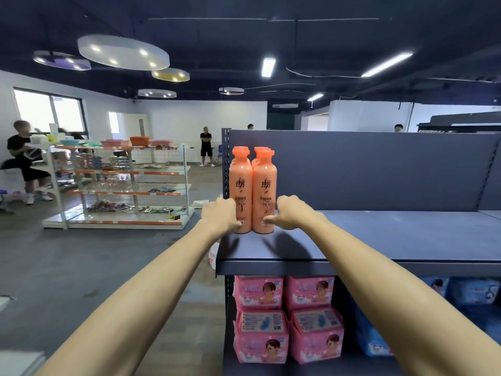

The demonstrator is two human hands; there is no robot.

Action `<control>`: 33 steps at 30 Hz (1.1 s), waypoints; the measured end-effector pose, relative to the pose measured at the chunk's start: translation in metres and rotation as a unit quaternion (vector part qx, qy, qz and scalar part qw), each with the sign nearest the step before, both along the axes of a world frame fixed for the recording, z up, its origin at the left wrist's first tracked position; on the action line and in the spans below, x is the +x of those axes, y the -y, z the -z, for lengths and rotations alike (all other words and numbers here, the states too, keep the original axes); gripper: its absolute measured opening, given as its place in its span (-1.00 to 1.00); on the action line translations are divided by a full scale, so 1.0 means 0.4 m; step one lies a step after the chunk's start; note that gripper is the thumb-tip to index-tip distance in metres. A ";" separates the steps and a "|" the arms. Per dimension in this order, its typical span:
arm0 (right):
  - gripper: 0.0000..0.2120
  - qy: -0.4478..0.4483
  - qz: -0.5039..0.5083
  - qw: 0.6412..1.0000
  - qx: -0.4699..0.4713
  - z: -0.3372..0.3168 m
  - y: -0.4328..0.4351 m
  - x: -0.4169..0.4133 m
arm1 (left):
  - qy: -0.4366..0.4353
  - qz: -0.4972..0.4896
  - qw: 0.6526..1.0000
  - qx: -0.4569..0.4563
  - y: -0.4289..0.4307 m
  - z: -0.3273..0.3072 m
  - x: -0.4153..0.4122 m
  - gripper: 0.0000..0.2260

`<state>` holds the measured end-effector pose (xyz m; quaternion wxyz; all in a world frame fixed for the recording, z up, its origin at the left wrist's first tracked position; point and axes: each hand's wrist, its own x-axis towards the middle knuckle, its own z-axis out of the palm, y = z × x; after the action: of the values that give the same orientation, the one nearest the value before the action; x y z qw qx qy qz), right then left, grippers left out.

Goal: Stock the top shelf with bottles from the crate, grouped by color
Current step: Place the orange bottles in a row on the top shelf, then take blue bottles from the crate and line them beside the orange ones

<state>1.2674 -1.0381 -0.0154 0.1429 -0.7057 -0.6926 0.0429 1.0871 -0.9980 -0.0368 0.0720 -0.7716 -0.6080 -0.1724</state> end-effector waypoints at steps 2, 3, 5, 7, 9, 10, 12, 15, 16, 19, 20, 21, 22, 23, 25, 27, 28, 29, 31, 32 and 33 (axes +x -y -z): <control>-0.61 0.014 0.009 1.000 0.017 -0.016 0.013 0.010 | -0.029 -0.007 0.999 0.019 0.015 -0.022 0.010 -0.74; -0.58 0.016 0.013 1.000 0.021 -0.022 0.016 0.015 | -0.036 -0.008 0.999 0.026 0.020 -0.032 0.015 -0.77; -0.54 0.019 0.019 0.999 0.025 -0.025 0.022 0.031 | -0.045 -0.007 0.998 0.041 0.030 -0.044 0.026 -0.80; -0.54 0.040 0.025 0.998 0.035 -0.020 0.027 0.050 | -0.056 -0.003 0.997 0.060 0.038 -0.050 0.045 -0.81; -0.57 0.067 0.025 0.996 0.045 -0.008 0.039 0.073 | -0.064 0.012 0.995 0.071 0.048 -0.048 0.074 -0.78; -0.57 0.075 0.026 0.996 0.050 -0.002 0.047 0.087 | -0.068 0.024 0.994 0.077 0.052 -0.046 0.094 -0.76; -0.54 0.087 0.036 0.994 0.061 0.006 0.070 0.129 | -0.072 0.046 0.993 0.087 0.062 -0.043 0.147 -0.77; -0.56 0.109 0.068 0.989 0.077 0.002 0.117 0.212 | -0.086 0.073 0.989 0.099 0.077 -0.052 0.244 -0.82; -0.58 0.123 0.084 0.985 0.085 -0.001 0.136 0.245 | -0.096 0.086 0.986 0.105 0.084 -0.055 0.285 -0.83; -0.61 0.166 0.138 0.969 0.117 -0.003 0.200 0.353 | -0.120 0.127 0.977 0.120 0.112 -0.058 0.412 -0.89; -0.61 0.176 0.156 0.964 0.122 -0.001 0.224 0.390 | -0.117 0.145 0.975 0.125 0.124 -0.056 0.456 -0.91; -0.61 0.185 0.174 0.959 0.124 0.002 0.249 0.426 | -0.111 0.165 0.972 0.128 0.140 -0.051 0.501 -0.92; -0.62 0.193 0.191 0.954 0.126 0.007 0.277 0.463 | -0.102 0.186 0.968 0.133 0.158 -0.045 0.546 -0.91; -0.63 0.201 0.205 0.949 0.130 0.016 0.300 0.494 | -0.091 0.205 0.964 0.142 0.176 -0.036 0.583 -0.89; -0.66 0.218 0.236 0.937 0.138 0.045 0.353 0.558 | -0.048 0.255 0.950 0.175 0.224 -0.009 0.664 -0.88; -0.70 0.230 0.265 0.925 0.142 0.096 0.407 0.613 | -0.001 0.316 0.925 0.211 0.280 0.037 0.728 -0.92; -0.71 0.233 0.276 0.921 0.145 0.127 0.430 0.634 | 0.014 0.346 0.910 0.227 0.309 0.065 0.748 -0.92; -0.72 0.231 0.287 0.919 0.144 0.166 0.454 0.658 | 0.023 0.381 0.893 0.241 0.339 0.101 0.768 -0.91; -0.74 0.219 0.299 0.920 0.129 0.254 0.492 0.697 | 0.024 0.438 0.865 0.244 0.378 0.194 0.801 -0.88; -0.75 0.212 0.303 0.922 0.114 0.305 0.509 0.714 | 0.015 0.455 0.863 0.221 0.393 0.252 0.815 -0.88; -0.75 0.203 0.305 0.925 0.098 0.352 0.522 0.726 | 0.003 0.466 0.864 0.189 0.403 0.306 0.825 -0.87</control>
<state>1.5577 -1.2468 -0.1564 0.0742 -0.8589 -0.4589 -0.2147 1.4170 -1.1593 -0.1591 0.1260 -0.9363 -0.1336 -0.2995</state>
